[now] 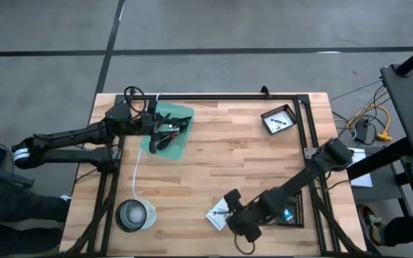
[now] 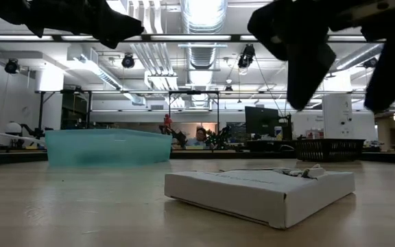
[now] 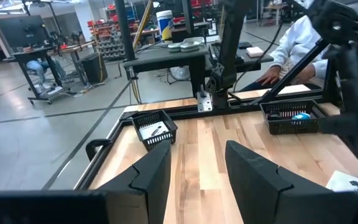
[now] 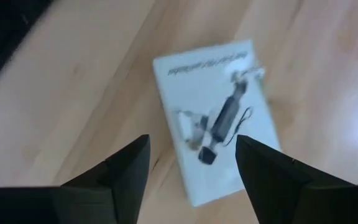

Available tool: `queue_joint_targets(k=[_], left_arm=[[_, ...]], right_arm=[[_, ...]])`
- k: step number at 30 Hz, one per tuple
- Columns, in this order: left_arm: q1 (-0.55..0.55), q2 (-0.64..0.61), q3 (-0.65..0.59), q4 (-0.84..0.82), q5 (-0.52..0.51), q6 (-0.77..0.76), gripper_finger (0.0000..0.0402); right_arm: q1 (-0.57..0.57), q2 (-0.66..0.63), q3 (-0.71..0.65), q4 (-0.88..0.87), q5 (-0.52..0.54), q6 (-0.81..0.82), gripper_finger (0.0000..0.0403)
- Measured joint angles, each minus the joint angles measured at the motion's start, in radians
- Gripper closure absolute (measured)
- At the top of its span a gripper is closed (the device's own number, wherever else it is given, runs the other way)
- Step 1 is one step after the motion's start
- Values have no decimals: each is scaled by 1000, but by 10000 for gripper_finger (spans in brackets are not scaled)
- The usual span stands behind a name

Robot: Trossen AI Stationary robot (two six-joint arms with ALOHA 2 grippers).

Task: Pick and place items into bin
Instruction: Put the white card reader box into the top black bin

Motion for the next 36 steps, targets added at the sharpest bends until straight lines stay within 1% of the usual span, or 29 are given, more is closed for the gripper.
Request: queue_joint_targets(k=[6, 10, 16, 21, 24, 27, 29, 35, 36], left_arm=[[0, 0, 0, 0, 0, 0, 265], [0, 0, 0, -1, 0, 0, 265], [0, -2, 0, -3, 0, 0, 265], [0, -1, 0, -6, 0, 0, 265], [0, -1, 0, -6, 0, 0, 265], [0, -2, -1, -7, 0, 0, 265], [0, -2, -1, -7, 0, 0, 265], [0, -1, -1, -7, 0, 0, 265], [0, -1, -1, -6, 0, 0, 265]], right_arm=[[1, 117, 94, -35, 5, -4, 184], [-4, 159, 135, -70, 8, -1, 184], [-6, 187, 141, -74, 7, -29, 185], [-6, 218, 139, -69, -23, -43, 203], [-6, 227, 141, -69, -53, -44, 224], [-7, 229, 141, -73, -64, -46, 255], [-7, 229, 141, -74, -69, -46, 282], [-6, 226, 140, -103, -161, -43, 378], [-6, 224, 140, -110, -165, -42, 384]])
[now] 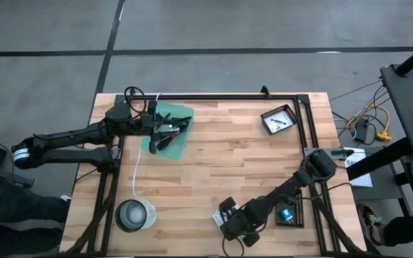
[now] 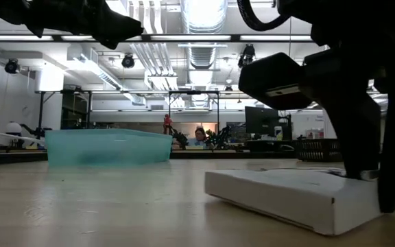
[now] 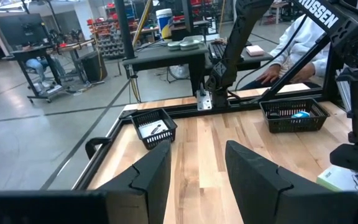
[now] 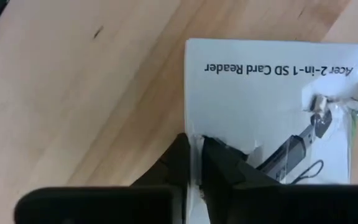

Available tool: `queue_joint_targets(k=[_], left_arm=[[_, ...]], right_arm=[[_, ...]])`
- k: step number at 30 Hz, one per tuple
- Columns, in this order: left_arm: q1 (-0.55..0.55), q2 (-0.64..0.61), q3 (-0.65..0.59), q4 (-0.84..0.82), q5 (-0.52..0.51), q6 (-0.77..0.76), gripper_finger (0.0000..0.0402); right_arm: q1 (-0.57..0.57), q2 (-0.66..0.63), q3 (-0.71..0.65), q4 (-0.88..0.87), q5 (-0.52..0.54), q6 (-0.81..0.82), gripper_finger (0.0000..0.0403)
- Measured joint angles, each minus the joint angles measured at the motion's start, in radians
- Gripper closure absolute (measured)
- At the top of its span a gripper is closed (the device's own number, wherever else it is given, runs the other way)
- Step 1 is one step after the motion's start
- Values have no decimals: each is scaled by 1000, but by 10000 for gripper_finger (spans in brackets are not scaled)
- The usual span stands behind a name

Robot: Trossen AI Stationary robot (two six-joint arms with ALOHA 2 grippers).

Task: Pick and place items into bin
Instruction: Put the white card reader box into the top black bin

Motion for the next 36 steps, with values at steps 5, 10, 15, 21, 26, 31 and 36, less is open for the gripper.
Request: queue_joint_targets(k=[5, 10, 15, 21, 26, 31, 36], left_arm=[[0, 0, 0, 0, 0, 0, 265], [0, 0, 0, 0, 0, 0, 265], [0, 0, 0, 0, 0, 0, 265], [0, 0, 0, 1, 0, 0, 265], [0, 0, -1, 3, 0, 0, 265], [0, 0, -1, 0, 0, 0, 265], [0, 0, -1, 4, 0, 0, 265]], right_arm=[[0, -7, 0, -43, -1, 16, 389], [0, -19, 21, -171, 17, 20, 390], [0, -53, 25, -290, 63, 74, 390], [0, -116, 14, -338, 182, 120, 390], [-4, -205, -18, -267, 323, 71, 390], [-15, -315, -93, -200, 391, 41, 390], [-37, -450, -210, -171, 449, 38, 390]])
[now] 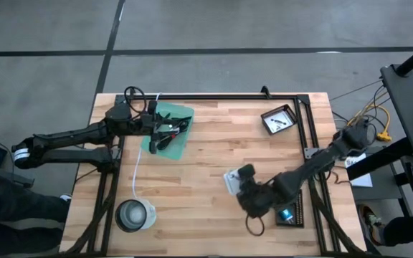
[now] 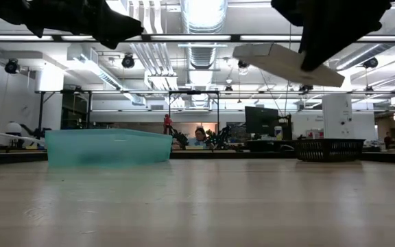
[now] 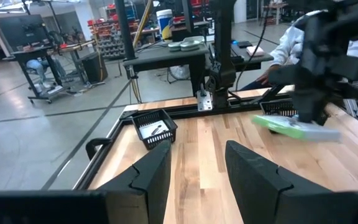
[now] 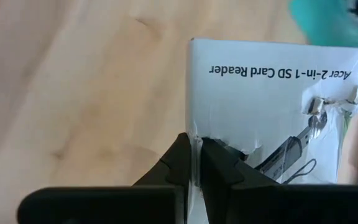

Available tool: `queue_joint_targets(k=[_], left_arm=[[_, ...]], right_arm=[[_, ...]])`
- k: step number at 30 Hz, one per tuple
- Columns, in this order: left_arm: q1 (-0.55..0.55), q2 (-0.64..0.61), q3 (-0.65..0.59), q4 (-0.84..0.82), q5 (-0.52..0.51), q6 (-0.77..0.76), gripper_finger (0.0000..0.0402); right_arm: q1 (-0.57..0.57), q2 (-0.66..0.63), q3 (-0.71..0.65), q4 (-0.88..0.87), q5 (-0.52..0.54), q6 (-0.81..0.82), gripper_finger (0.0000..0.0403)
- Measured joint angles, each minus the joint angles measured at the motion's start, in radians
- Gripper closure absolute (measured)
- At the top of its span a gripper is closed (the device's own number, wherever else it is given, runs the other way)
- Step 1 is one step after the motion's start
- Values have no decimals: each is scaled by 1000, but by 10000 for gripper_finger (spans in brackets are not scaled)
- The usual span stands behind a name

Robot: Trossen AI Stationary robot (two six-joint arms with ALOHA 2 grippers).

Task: Pick and place items into bin
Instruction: Put the white card reader box into the top black bin

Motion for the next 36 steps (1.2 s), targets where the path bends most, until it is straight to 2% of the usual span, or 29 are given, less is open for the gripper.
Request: queue_joint_targets(k=[8, 13, 19, 26, 36], left_arm=[[0, -16, 0, 0, 0, 0, 265], [0, -13, 0, -4, 0, 0, 265], [0, -13, 0, 0, 0, 3, 265], [0, -9, 0, -3, 0, 3, 265], [0, -5, 0, -1, 0, 4, 265]], right_arm=[[-84, -266, -125, -4, 43, -139, 390], [-215, -444, -229, -7, 31, -195, 390], [-416, -592, -321, -37, -65, -363, 390], [-650, -617, -323, -147, -72, -509, 391], [-875, -496, -320, -229, -74, -701, 391]])
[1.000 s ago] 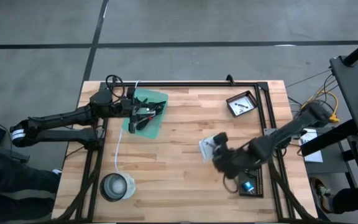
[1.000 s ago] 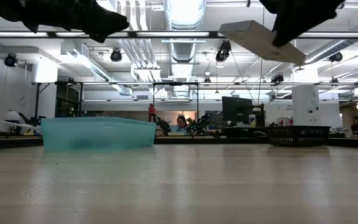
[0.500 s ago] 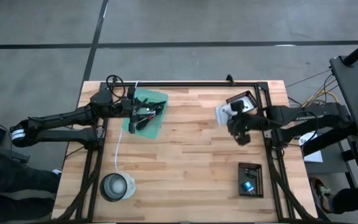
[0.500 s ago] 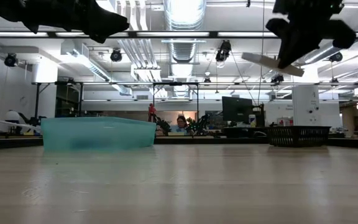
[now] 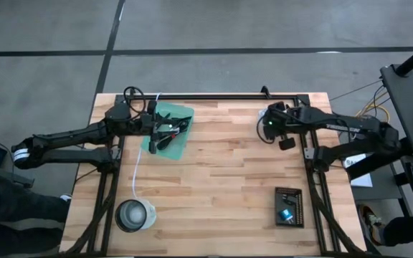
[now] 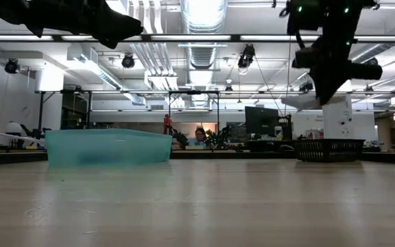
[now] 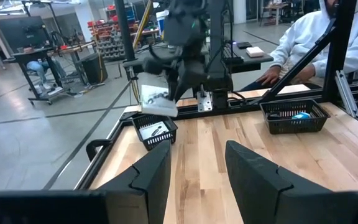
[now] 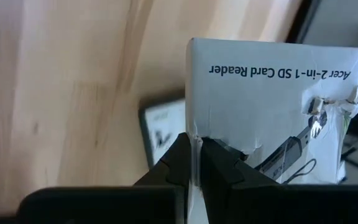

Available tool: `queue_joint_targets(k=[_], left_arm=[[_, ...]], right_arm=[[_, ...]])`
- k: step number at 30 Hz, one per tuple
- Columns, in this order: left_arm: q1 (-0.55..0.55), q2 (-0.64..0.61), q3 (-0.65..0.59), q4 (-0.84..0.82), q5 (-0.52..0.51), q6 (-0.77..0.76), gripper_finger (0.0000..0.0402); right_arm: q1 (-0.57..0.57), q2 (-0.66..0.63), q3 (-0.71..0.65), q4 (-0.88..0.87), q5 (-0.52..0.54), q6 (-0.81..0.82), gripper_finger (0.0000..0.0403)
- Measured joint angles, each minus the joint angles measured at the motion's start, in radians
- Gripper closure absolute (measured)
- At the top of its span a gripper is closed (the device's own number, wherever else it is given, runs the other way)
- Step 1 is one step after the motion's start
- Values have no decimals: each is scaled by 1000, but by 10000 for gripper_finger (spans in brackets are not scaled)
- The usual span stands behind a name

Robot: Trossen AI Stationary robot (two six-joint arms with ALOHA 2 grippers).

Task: Pick and place items into bin
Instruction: Put the white card reader box into the top black bin

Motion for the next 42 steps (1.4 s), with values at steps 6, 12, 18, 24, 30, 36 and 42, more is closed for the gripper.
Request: queue_joint_targets(k=[6, 12, 18, 24, 30, 36, 42], left_arm=[[0, 8, 0, -2, 0, 0, 265], [0, 9, 0, -2, 0, 0, 265], [0, 9, 0, -2, 0, 0, 265], [0, 9, 0, -2, 0, 0, 265], [0, 9, 0, -2, 0, 0, 265], [0, 9, 0, -2, 0, 0, 265], [0, 9, 0, -2, 0, 0, 265]], right_arm=[[-100, 96, 0, -68, 35, -37, 391], [-168, 168, -1, -77, 86, -110, 391], [-232, 235, -1, -77, 86, -192, 391], [-285, 295, -1, -78, 86, -212, 391], [-288, 324, -2, -77, 84, -237, 391], [-289, 320, -2, -79, 77, -250, 391], [-289, 319, -2, -78, -62, -320, 390]])
